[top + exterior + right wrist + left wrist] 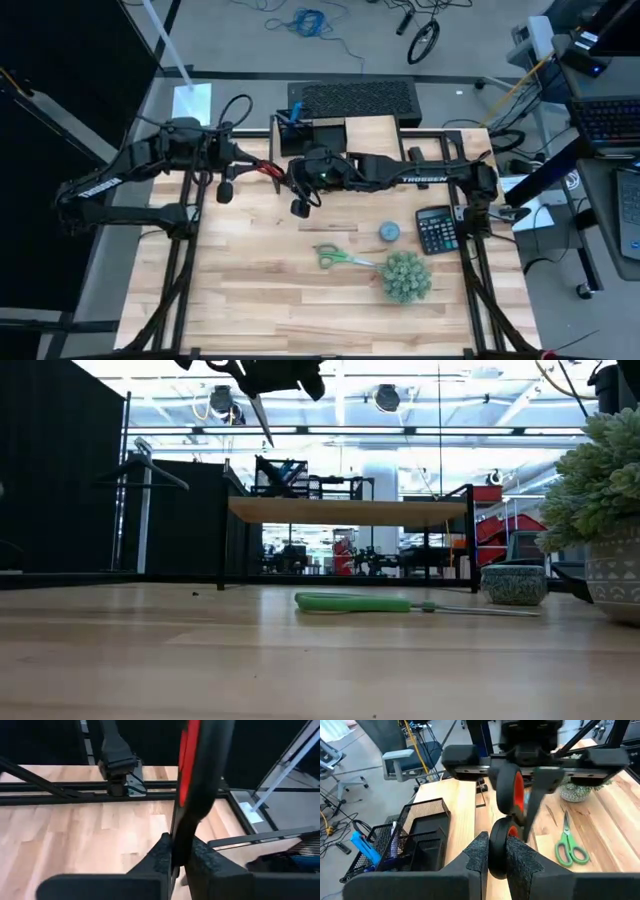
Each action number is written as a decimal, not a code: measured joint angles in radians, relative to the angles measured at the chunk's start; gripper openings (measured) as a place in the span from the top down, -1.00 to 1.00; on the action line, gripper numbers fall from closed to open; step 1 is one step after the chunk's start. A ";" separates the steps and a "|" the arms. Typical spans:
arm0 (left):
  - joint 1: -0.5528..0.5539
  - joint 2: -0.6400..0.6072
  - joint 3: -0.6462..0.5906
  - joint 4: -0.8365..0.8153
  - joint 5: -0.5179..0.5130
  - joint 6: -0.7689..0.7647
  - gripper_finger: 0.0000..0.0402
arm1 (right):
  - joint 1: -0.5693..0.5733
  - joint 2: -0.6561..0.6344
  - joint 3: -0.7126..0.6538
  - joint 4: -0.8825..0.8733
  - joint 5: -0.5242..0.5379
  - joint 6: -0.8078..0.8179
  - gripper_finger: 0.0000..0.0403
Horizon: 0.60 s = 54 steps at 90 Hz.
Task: Pick and place office supplies into organizer
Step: Remove the black scissors from the desk organizer on the shelf
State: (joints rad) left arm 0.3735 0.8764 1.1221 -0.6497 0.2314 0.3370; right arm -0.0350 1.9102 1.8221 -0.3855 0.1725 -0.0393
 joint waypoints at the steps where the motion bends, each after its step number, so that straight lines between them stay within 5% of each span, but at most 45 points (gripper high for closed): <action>1: 0.000 0.000 0.000 0.000 0.000 -0.002 0.75 | 0.000 0.000 0.000 -0.003 0.004 -0.001 0.90; 39: 0.001 0.000 0.000 -0.011 -0.102 -0.009 0.03 | 0.015 -0.050 -0.001 -0.377 0.025 0.029 0.94; 54: 0.002 0.000 0.000 -0.032 -0.108 -0.010 -0.14 | 0.025 -0.049 -0.026 -0.600 -0.122 0.123 0.94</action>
State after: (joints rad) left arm 0.3752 0.8764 1.1217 -0.6814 0.1233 0.3269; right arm -0.0104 1.8614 1.7962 -0.9850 0.0504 0.0838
